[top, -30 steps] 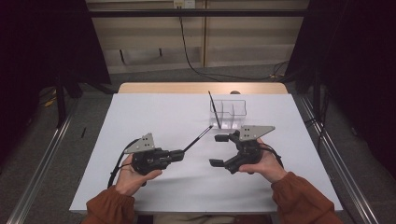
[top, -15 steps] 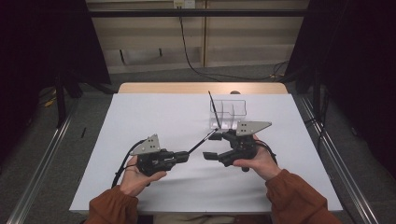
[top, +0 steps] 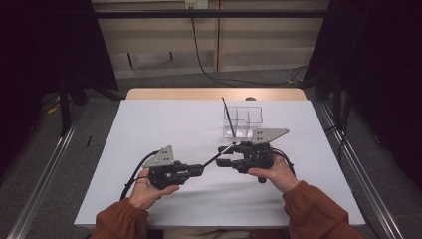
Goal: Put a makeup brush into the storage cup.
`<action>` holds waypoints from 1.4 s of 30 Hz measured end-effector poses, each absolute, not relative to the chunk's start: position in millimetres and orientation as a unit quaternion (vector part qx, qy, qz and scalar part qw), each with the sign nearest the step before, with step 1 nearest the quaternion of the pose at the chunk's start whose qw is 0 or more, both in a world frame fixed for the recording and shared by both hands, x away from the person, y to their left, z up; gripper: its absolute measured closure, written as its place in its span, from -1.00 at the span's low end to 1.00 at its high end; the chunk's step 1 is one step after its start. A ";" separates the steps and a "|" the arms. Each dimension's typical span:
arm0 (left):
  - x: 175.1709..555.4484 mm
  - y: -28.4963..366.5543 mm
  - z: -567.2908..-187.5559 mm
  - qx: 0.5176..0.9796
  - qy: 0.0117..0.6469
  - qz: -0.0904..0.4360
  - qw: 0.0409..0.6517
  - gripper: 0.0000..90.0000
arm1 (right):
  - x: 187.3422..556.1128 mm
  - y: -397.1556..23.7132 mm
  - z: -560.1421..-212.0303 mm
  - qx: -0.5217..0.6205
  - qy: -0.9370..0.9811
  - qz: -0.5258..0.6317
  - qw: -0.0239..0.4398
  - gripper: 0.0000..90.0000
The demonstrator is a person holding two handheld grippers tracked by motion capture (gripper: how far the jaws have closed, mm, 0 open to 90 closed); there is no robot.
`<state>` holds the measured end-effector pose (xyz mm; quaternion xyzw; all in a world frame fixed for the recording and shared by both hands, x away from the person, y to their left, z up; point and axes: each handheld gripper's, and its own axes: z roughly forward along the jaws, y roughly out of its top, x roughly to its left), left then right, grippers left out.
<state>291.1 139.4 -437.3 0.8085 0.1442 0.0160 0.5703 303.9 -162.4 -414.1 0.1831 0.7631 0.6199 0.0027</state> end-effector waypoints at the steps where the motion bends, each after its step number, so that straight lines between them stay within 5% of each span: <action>1: 291.0 139.1 -438.0 0.808 0.144 0.014 0.571 0.87 | 303.8 -162.3 -414.0 0.182 0.765 0.618 0.002 0.24; 15: 288.5 131.2 -446.2 0.824 0.129 0.006 0.551 0.87 | 306.8 -164.5 -416.1 0.187 0.758 0.624 -0.039 0.72; 34: 291.6 133.3 -447.8 0.821 0.150 0.019 0.550 0.75 | 307.1 -162.6 -415.7 0.189 0.756 0.625 -0.058 0.86; 42: 292.5 138.0 -444.9 0.813 0.172 0.030 0.555 0.47 | 308.0 -166.8 -413.7 0.196 0.753 0.627 -0.047 0.86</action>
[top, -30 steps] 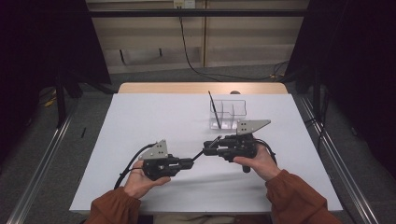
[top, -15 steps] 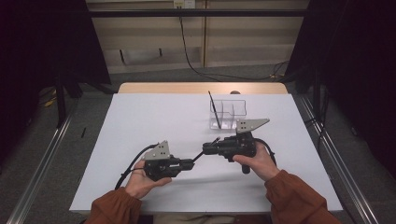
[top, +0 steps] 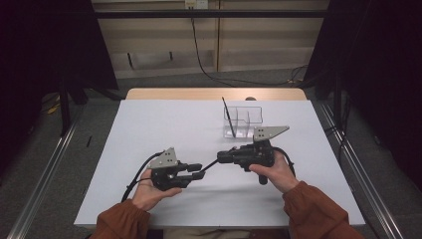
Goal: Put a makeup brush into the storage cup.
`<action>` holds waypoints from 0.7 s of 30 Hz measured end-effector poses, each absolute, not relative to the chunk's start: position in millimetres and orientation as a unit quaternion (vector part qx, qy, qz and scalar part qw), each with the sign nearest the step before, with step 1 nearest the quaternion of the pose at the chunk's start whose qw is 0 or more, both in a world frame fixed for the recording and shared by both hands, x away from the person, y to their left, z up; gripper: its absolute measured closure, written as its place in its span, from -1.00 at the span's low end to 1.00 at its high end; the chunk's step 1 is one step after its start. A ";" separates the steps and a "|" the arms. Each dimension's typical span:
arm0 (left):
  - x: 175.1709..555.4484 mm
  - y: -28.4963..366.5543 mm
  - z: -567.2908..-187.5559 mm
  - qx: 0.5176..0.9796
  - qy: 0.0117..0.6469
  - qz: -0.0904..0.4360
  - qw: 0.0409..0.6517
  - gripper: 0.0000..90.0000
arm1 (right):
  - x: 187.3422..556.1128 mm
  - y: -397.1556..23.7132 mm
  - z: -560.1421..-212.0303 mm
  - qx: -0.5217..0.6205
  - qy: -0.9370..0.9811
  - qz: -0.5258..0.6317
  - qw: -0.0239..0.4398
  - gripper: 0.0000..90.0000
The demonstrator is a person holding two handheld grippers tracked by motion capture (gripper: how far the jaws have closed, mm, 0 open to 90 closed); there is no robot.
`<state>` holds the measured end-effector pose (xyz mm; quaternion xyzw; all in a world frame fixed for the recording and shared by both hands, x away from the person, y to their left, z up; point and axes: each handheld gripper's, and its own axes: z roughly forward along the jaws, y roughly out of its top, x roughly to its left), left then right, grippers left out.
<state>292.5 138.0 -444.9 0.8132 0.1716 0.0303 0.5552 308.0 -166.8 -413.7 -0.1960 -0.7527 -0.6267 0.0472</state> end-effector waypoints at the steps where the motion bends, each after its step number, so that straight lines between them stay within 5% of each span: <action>1: 292.3 138.9 -443.9 0.809 0.178 0.036 0.560 0.45 | 307.9 -167.0 -413.6 -0.196 -0.752 -0.627 0.045 0.86; 5: 291.4 142.3 -439.0 0.796 0.195 0.050 0.570 0.30 | 308.0 -167.2 -412.6 -0.197 -0.753 -0.626 0.042 0.86; 19: 295.0 161.5 -430.6 0.777 0.262 0.095 0.564 -0.73 | 308.9 -173.6 -410.7 -0.207 -0.757 -0.620 0.025 0.86; 21: 294.1 164.7 -428.7 0.773 0.263 0.108 0.567 -0.66 | 309.0 -174.7 -410.8 -0.209 -0.757 -0.619 0.024 0.86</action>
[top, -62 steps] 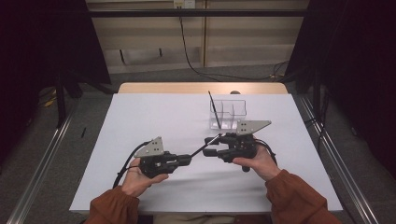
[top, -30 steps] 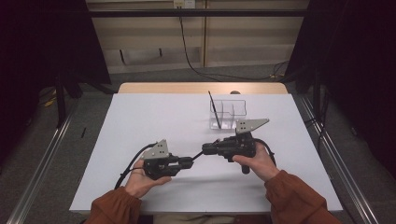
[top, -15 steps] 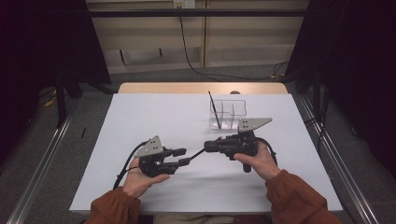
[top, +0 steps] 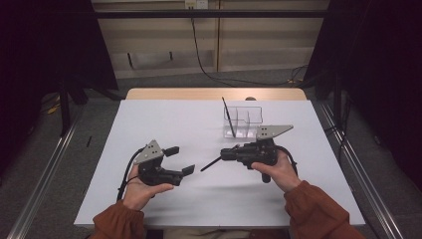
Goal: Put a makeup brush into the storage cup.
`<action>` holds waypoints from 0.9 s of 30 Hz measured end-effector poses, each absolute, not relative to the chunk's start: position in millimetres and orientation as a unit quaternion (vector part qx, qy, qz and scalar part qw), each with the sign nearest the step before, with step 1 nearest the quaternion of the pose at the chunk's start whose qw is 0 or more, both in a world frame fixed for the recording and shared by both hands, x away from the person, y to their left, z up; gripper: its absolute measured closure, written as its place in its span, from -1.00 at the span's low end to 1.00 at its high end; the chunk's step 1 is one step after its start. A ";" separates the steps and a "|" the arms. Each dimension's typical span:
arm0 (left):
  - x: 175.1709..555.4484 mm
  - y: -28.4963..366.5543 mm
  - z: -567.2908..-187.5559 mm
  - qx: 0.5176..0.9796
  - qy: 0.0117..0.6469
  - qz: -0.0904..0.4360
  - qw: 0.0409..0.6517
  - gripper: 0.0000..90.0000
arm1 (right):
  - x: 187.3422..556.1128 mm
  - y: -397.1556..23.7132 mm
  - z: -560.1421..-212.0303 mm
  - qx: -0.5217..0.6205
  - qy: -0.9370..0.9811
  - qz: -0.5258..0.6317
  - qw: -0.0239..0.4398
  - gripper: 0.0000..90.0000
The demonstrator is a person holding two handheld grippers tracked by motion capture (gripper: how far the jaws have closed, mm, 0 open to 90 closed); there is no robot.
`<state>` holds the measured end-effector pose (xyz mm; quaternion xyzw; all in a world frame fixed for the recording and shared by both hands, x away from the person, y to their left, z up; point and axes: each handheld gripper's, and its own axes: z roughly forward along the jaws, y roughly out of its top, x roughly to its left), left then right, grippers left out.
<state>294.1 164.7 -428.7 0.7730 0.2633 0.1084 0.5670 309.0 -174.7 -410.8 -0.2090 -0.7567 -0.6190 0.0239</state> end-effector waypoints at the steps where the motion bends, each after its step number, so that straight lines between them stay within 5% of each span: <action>1: 294.4 166.4 -427.8 0.772 0.267 0.105 0.568 -0.71 | 309.2 -175.2 -410.8 -0.209 -0.757 -0.618 0.023 0.86; 7: 290.9 176.8 -422.8 0.758 0.289 0.120 0.572 -0.91 | 308.9 -177.4 -410.2 -0.213 -0.759 -0.615 0.019 0.86; 27: 274.2 224.5 -431.6 0.719 0.328 0.189 0.583 -0.98 | 310.7 -191.4 -403.9 -0.235 -0.767 -0.598 -0.002 0.86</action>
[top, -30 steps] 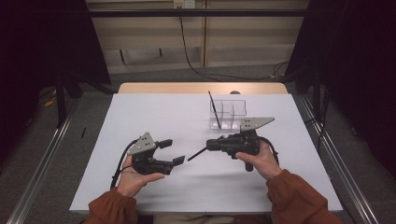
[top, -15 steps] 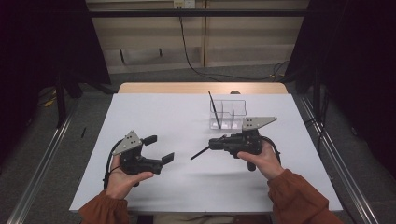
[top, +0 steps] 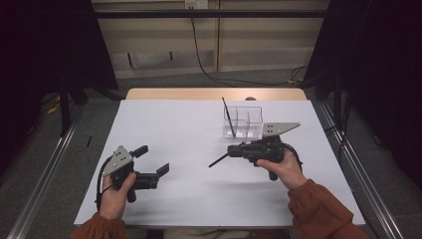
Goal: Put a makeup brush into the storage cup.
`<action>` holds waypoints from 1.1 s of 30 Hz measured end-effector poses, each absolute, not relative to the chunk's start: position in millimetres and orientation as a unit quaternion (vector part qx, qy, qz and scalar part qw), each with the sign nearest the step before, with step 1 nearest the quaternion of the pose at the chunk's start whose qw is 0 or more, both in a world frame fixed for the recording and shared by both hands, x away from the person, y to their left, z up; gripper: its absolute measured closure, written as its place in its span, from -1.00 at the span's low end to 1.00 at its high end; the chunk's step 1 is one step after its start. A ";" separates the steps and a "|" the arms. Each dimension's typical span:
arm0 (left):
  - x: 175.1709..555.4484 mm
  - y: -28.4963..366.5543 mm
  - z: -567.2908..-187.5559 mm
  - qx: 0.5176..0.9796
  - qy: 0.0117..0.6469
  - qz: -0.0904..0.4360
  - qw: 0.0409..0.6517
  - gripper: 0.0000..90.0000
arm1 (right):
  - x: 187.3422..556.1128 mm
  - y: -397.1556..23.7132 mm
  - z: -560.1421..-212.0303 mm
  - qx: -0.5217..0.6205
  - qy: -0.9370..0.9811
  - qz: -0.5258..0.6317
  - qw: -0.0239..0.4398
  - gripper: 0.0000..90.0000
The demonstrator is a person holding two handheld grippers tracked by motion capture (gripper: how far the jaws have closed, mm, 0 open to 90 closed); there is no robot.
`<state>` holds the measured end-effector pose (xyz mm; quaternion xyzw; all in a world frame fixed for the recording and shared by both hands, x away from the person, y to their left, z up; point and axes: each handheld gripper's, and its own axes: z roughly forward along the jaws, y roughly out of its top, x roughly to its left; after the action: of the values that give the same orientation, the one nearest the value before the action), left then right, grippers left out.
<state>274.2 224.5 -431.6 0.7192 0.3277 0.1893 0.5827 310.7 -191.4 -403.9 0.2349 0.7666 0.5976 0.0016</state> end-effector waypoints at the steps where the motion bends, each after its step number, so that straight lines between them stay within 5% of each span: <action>1: 272.8 226.8 -432.2 0.720 0.328 0.191 0.580 -0.98 | 311.1 -193.0 -402.8 0.236 0.768 0.596 0.005 0.86; 33: 251.8 257.2 -441.4 0.707 0.344 0.229 0.574 -0.96 | 331.7 -231.2 -380.3 0.282 0.766 0.574 0.058 0.86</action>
<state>251.8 257.2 -441.4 0.7070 0.3436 0.2290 0.5741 331.7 -231.2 -380.3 0.2820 0.7665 0.5742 0.0576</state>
